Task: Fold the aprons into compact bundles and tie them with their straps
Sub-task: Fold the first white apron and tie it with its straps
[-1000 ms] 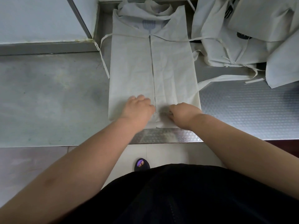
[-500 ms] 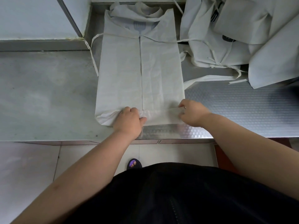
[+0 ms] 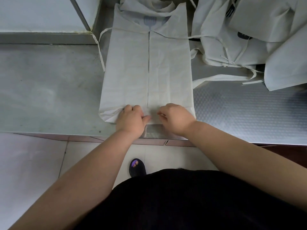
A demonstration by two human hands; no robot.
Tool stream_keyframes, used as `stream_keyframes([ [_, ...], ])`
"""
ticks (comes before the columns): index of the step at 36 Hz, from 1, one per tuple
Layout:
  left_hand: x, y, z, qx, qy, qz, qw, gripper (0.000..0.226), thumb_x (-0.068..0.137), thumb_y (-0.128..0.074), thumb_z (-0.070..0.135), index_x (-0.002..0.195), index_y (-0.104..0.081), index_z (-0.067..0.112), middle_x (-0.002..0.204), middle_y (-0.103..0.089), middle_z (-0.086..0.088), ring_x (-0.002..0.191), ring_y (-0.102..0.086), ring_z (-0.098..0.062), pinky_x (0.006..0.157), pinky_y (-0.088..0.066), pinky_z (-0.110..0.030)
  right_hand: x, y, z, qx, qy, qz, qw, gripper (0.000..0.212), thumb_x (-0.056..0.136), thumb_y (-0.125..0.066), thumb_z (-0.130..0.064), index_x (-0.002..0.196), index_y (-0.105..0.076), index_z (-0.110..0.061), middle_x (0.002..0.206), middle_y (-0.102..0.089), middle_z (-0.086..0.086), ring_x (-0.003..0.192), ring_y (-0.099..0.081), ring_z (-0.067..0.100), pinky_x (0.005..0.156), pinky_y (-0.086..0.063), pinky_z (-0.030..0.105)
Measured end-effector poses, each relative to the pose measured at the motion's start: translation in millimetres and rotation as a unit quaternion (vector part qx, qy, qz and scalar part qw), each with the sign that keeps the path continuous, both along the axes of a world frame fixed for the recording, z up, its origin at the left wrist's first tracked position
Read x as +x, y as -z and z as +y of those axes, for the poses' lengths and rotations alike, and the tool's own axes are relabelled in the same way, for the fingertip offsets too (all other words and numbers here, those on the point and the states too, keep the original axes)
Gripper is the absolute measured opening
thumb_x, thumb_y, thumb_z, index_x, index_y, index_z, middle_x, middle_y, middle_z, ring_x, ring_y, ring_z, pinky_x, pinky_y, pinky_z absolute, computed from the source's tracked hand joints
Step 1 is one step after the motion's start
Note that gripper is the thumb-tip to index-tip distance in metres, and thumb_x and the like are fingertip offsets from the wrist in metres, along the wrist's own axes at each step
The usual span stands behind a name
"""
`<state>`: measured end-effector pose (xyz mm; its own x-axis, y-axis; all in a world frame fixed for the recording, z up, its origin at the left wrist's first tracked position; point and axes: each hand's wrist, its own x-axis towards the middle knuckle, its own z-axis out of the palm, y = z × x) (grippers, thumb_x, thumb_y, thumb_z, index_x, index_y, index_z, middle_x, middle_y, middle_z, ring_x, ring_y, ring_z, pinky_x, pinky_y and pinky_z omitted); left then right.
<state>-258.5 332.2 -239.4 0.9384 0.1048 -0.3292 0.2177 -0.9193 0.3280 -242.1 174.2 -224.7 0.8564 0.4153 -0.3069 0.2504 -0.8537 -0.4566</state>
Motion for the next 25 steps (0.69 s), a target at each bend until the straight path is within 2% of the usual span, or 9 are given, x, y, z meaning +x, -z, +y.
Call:
stream_keyframes([
  [5, 2, -7, 17, -0.022, 0.068, 0.022, 0.997, 0.024, 0.093, -0.047, 0.009, 0.115, -0.058, 0.014, 0.116, -0.049, -0.010, 0.110, -0.048, -0.028, 0.085, -0.034, -0.028, 2, 3, 21, 0.046, 0.032, 0.049, 0.997, 0.031, 0.097, -0.043, -0.014, 0.120, -0.062, -0.012, 0.115, -0.060, 0.013, 0.106, -0.055, 0.029, 0.089, -0.042, 0.029],
  [10, 5, -21, 28, -0.098, 0.112, 0.067, 0.987, 0.051, 0.075, -0.051, -0.012, 0.117, -0.063, 0.014, 0.117, -0.056, -0.009, 0.108, -0.055, -0.026, 0.090, -0.045, -0.031, 10, 3, 37, 0.016, 0.072, 0.089, 0.993, 0.022, 0.094, -0.051, -0.037, 0.083, -0.058, -0.019, 0.082, -0.047, 0.002, 0.084, -0.055, 0.028, 0.071, -0.045, 0.033],
  [12, 6, -24, 34, -0.137, 0.139, 0.030, 0.980, 0.048, 0.080, -0.053, -0.007, 0.122, -0.061, 0.015, 0.118, -0.058, -0.009, 0.104, -0.058, -0.025, 0.089, -0.047, -0.034, 13, 2, 45, -0.012, 0.077, 0.086, 0.993, 0.020, 0.094, -0.051, -0.036, 0.100, -0.061, -0.020, 0.089, -0.045, 0.002, 0.090, -0.055, 0.028, 0.074, -0.045, 0.033],
  [14, 4, -29, 42, -0.181, 0.135, -0.084, 0.970, 0.039, 0.085, -0.057, 0.007, 0.123, -0.060, 0.015, 0.114, -0.060, -0.006, 0.100, -0.059, -0.019, 0.086, -0.048, -0.031, 14, 0, 48, -0.027, 0.080, 0.076, 0.993, 0.023, 0.093, -0.049, -0.031, 0.108, -0.061, -0.018, 0.091, -0.046, 0.006, 0.092, -0.056, 0.030, 0.073, -0.043, 0.032],
  [16, 4, -33, 58, -0.132, 0.115, -0.236, 0.956, 0.046, 0.079, -0.061, 0.031, 0.122, -0.059, 0.017, 0.111, -0.059, -0.004, 0.099, -0.054, -0.016, 0.085, -0.046, -0.029, 14, -2, 51, -0.034, 0.083, 0.072, 0.993, 0.023, 0.093, -0.048, -0.027, 0.106, -0.060, -0.013, 0.094, -0.052, 0.011, 0.088, -0.054, 0.029, 0.071, -0.042, 0.031],
  [18, 2, -32, 78, -0.082, 0.071, -0.298, 0.948, 0.066, 0.066, -0.062, 0.052, 0.125, -0.055, 0.022, 0.113, -0.054, -0.002, 0.102, -0.050, -0.019, 0.090, -0.041, -0.031, 13, -3, 52, -0.039, 0.083, 0.080, 0.993, 0.024, 0.093, -0.048, -0.026, 0.107, -0.059, -0.010, 0.100, -0.058, 0.012, 0.085, -0.051, 0.027, 0.071, -0.042, 0.030],
  [21, -3, -33, 104, -0.149, 0.006, -0.150, 0.977, 0.087, 0.055, -0.075, 0.058, 0.132, -0.045, 0.029, 0.118, -0.051, 0.006, 0.110, -0.048, -0.014, 0.095, -0.036, -0.027, 13, -4, 54, -0.028, 0.097, 0.094, 0.990, 0.023, 0.091, -0.050, -0.022, 0.110, -0.059, -0.010, 0.106, -0.063, 0.010, 0.097, -0.056, 0.026, 0.083, -0.048, 0.033],
  [23, -5, -29, 113, -0.233, -0.029, -0.048, 0.971, 0.080, 0.059, -0.085, 0.040, 0.129, -0.047, 0.030, 0.112, -0.055, 0.011, 0.105, -0.052, -0.007, 0.087, -0.035, -0.015, 13, -6, 54, -0.025, 0.101, 0.097, 0.990, 0.022, 0.090, -0.052, -0.020, 0.109, -0.059, -0.010, 0.108, -0.063, 0.009, 0.101, -0.056, 0.026, 0.086, -0.047, 0.033],
  [25, -6, -23, 119, -0.249, -0.034, -0.001, 0.968, 0.059, 0.067, -0.083, 0.029, 0.118, -0.054, 0.031, 0.103, -0.059, 0.017, 0.095, -0.057, -0.004, 0.078, -0.041, -0.012, 12, -7, 54, -0.025, 0.105, 0.096, 0.990, 0.022, 0.090, -0.053, -0.019, 0.109, -0.059, -0.010, 0.109, -0.064, 0.009, 0.102, -0.056, 0.026, 0.087, -0.046, 0.033],
])
